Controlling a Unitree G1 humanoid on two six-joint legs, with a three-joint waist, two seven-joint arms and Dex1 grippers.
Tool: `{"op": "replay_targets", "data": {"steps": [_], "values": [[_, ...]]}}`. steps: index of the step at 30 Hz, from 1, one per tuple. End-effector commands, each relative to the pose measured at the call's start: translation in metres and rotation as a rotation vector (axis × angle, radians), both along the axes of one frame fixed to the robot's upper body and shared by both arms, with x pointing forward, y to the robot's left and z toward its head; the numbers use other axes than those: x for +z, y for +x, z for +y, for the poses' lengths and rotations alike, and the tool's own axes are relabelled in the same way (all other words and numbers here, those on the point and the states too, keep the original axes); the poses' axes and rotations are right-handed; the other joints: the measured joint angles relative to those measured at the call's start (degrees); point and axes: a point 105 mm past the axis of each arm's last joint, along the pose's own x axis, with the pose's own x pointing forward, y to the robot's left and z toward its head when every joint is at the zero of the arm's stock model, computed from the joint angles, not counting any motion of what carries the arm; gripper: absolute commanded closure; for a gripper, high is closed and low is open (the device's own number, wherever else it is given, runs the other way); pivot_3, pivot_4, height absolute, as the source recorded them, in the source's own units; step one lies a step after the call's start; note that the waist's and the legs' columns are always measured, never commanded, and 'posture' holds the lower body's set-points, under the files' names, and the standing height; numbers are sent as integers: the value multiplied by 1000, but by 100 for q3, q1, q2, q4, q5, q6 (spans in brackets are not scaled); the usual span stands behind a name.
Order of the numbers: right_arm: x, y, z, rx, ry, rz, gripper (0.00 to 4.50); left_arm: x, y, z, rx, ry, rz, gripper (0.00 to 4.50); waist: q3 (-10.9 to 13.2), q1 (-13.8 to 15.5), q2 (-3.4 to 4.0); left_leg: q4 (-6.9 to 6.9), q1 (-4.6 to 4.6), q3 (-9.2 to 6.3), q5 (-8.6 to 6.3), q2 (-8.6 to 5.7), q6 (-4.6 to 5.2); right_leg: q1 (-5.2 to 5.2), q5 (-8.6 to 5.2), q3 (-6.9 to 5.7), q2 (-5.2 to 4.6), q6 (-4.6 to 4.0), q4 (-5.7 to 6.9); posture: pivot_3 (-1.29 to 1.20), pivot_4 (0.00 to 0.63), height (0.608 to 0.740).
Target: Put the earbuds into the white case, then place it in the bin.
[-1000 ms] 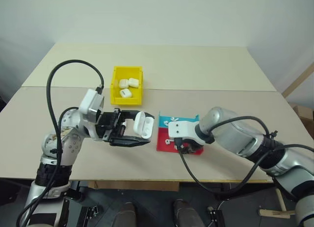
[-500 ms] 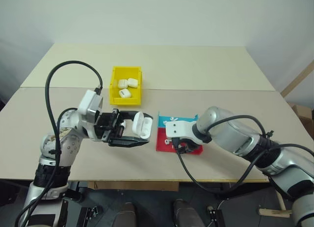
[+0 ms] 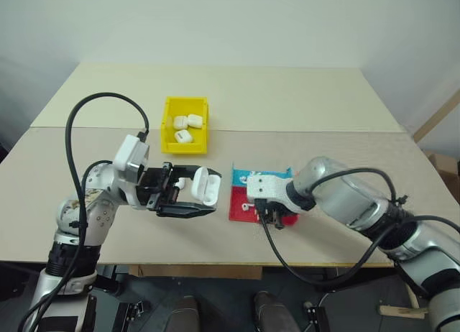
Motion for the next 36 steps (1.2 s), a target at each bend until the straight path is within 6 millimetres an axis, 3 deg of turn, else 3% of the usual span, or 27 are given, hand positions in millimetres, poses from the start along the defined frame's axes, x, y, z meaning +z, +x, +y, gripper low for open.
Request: {"op": "replay_targets", "data": {"steps": [1, 4, 11, 16, 21, 28, 36], "values": [[39, -6, -3, -63, 181, -10, 3880, 12, -1, 4, -8, -18, -42, 1697, 0, 2, 0, 0, 1, -1, 0, 0, 0, 1, 0, 0, 0, 0, 0, 0, 150, 740], [69, -12, -7, -115, 380, -1, 3880, 15, 1, 5, -11, -32, -36, 1697, 0, 8, 0, 0, 1, -2, 0, 0, 0, 3, 0, -2, 0, 0, 0, 0, 150, 740], [139, -18, -19, -152, 1007, -286, 3880, 36, 9, 1, -21, -123, 3, 1697, -2, 7, -4, -2, -2, -7, 0, -1, 0, 5, 0, -6, 1, 2, -1, 0, 150, 740], [169, -27, -7, -70, 1161, -329, 3880, 39, 14, -3, -36, -89, 27, 1697, -3, -32, 2, -3, 7, -5, 0, 0, 0, 5, 1, -3, 2, 1, 7, 0, 150, 740], [176, -39, 9, 23, 1189, -313, 3880, 41, 23, -12, -24, -72, 40, 1697, -2, -20, 3, -5, 3, -7, 0, 1, 0, 5, 1, -5, 3, 0, 4, 0, 150, 740], [160, -41, 34, 75, 1113, -311, 3880, 40, 27, -17, -27, -62, 29, 1697, -2, -23, 3, -5, 3, -7, 1, 1, 0, 4, 1, -4, 4, 0, 5, 0, 150, 740], [147, -39, 43, 79, 1084, -308, 3880, 44, 23, -20, -43, -63, 4, 1697, -2, -17, 3, -5, 0, -6, 1, 0, 0, 3, 1, -4, 3, 0, 3, 0, 150, 740]]}}
